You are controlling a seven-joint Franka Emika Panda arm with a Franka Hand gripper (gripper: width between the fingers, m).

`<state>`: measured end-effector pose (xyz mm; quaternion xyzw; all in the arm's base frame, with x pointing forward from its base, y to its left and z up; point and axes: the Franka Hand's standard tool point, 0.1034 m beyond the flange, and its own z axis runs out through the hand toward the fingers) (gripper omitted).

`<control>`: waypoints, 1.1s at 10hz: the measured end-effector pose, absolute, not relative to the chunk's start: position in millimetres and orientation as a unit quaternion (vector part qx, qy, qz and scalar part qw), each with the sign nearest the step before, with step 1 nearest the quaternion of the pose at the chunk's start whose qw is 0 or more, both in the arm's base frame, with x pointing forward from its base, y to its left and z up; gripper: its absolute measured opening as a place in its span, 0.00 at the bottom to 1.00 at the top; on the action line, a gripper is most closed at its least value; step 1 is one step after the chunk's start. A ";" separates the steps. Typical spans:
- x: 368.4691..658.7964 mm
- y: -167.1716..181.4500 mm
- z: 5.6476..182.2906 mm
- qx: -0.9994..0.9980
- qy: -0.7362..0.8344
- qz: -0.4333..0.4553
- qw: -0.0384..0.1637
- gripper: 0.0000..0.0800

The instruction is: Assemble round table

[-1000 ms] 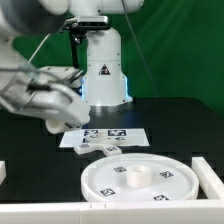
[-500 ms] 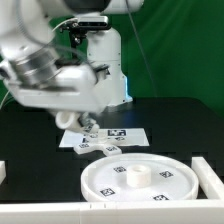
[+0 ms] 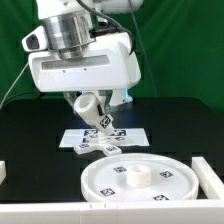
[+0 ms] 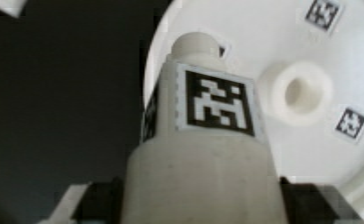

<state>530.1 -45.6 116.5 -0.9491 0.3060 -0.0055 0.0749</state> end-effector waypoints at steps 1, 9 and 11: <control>535.7 -42.3 116.7 -0.950 0.301 -0.050 0.061 0.51; 555.3 24.4 119.5 -0.965 0.204 -0.162 0.018 0.51; 566.2 11.9 123.1 -0.967 0.162 -0.196 0.004 0.51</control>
Offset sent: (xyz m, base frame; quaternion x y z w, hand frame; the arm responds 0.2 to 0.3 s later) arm 0.0350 0.0231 0.0236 -0.1189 0.2067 -0.1489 0.9597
